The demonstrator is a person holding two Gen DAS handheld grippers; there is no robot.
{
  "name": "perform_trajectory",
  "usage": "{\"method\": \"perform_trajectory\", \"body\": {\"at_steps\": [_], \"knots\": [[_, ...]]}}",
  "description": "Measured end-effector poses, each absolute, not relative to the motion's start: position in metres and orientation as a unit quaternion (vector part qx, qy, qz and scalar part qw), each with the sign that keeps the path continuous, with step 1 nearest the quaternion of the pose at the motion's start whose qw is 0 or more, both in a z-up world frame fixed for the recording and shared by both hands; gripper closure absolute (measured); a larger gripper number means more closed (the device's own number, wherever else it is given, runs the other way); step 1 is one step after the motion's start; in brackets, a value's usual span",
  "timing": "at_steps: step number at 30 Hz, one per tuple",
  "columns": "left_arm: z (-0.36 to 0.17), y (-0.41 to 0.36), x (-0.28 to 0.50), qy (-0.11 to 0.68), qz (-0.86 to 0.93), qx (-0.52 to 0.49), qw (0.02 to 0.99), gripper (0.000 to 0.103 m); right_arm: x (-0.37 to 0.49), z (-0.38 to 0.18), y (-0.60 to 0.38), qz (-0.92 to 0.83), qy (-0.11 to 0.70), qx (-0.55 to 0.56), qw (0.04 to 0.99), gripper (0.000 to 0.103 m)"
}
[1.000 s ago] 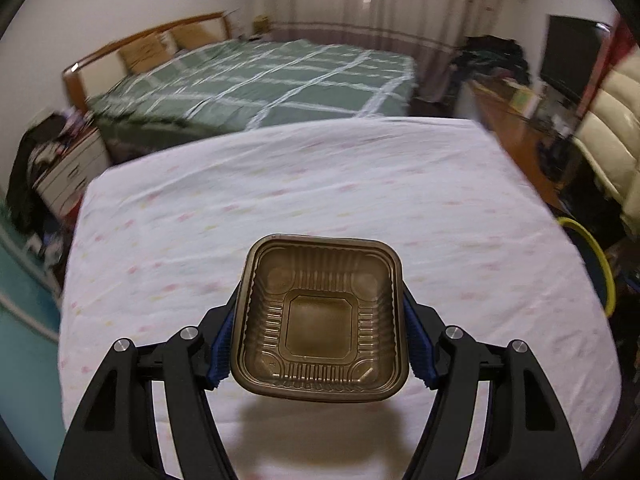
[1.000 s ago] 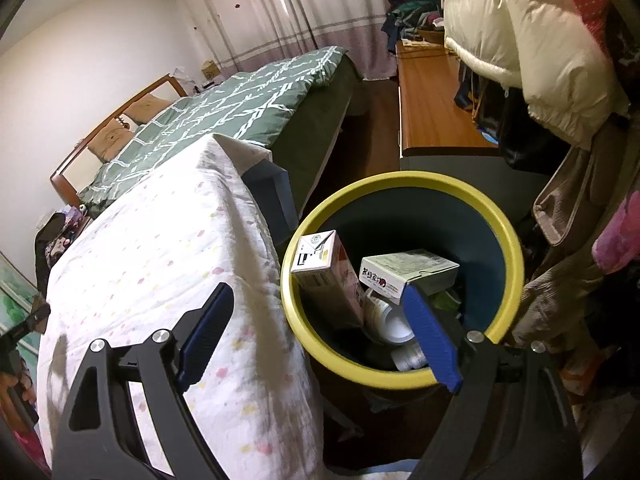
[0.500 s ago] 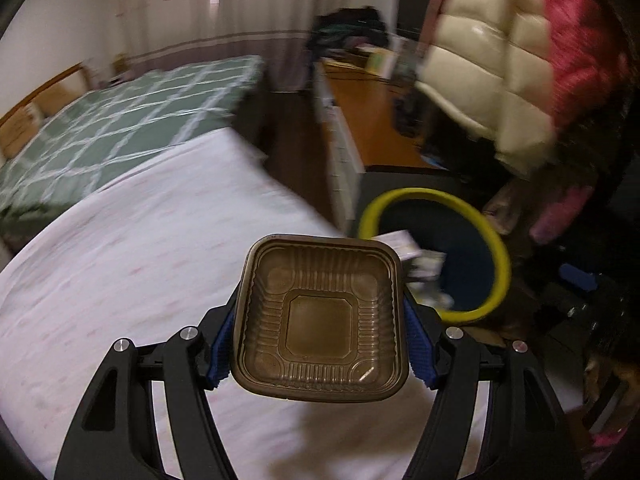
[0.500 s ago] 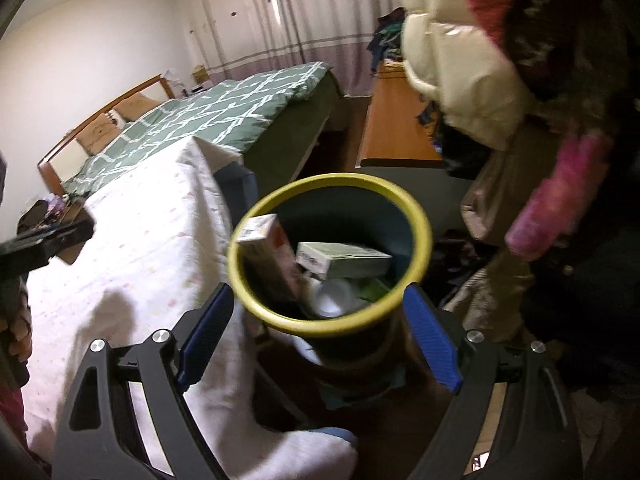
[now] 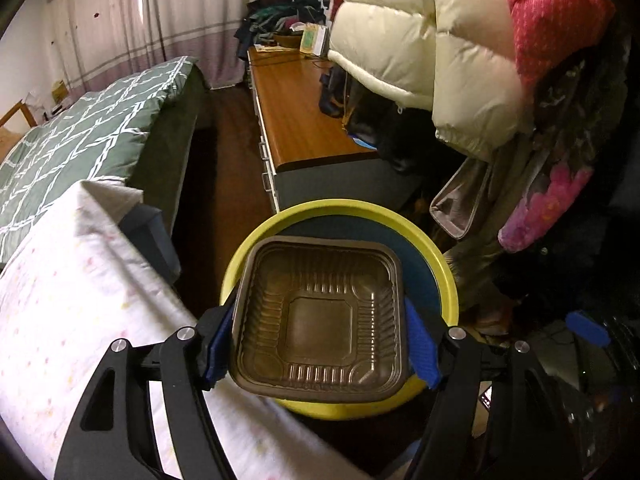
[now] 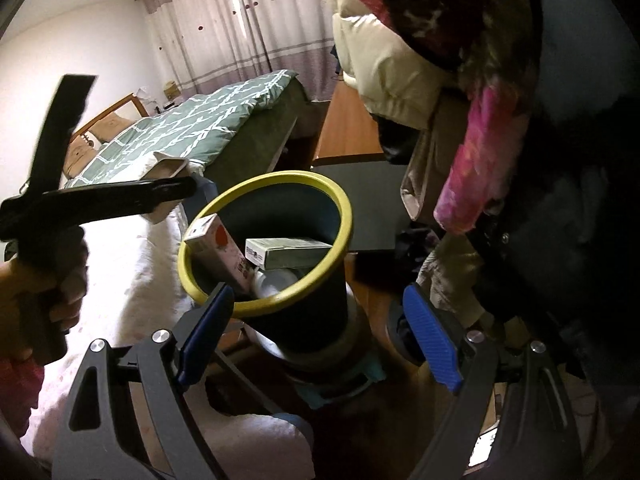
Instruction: Collect trash
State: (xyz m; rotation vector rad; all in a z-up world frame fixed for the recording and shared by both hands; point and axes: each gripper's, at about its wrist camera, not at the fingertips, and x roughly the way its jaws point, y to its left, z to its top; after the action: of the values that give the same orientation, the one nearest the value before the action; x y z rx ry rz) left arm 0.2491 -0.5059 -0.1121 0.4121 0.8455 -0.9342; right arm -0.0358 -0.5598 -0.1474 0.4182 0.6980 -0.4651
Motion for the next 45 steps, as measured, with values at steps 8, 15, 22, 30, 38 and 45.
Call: {"method": "perform_trajectory", "body": {"at_steps": [8, 15, 22, 30, 38, 45], "knots": [[-0.112, -0.506, 0.256, 0.401, -0.419, 0.165, 0.798, 0.008, -0.038, -0.148, -0.558, -0.228, 0.337, 0.207, 0.89, 0.021], [-0.05, -0.397, 0.221, 0.321, -0.367, 0.131, 0.863, 0.005, -0.03, -0.133, -0.526, -0.198, 0.33, 0.173, 0.907, 0.016], [-0.015, -0.246, 0.171, 0.275, -0.263, 0.081, 0.921, 0.005, -0.026, -0.11, -0.479, -0.161, 0.316, 0.126, 0.927, 0.012], [-0.003, -0.107, 0.104, 0.25, -0.156, 0.019, 0.955, 0.005, -0.044, -0.074, -0.436, -0.143, 0.272, 0.085, 0.948, 0.007], [0.01, -0.035, 0.044, 0.214, -0.099, -0.018, 0.972, 0.005, -0.072, -0.044, -0.413, -0.146, 0.23, 0.061, 0.96, 0.007], [0.002, -0.031, 0.023, 0.217, -0.086, -0.016, 0.972, 0.005, -0.092, -0.042, -0.408, -0.14, 0.222, 0.064, 0.963, 0.007]]}}
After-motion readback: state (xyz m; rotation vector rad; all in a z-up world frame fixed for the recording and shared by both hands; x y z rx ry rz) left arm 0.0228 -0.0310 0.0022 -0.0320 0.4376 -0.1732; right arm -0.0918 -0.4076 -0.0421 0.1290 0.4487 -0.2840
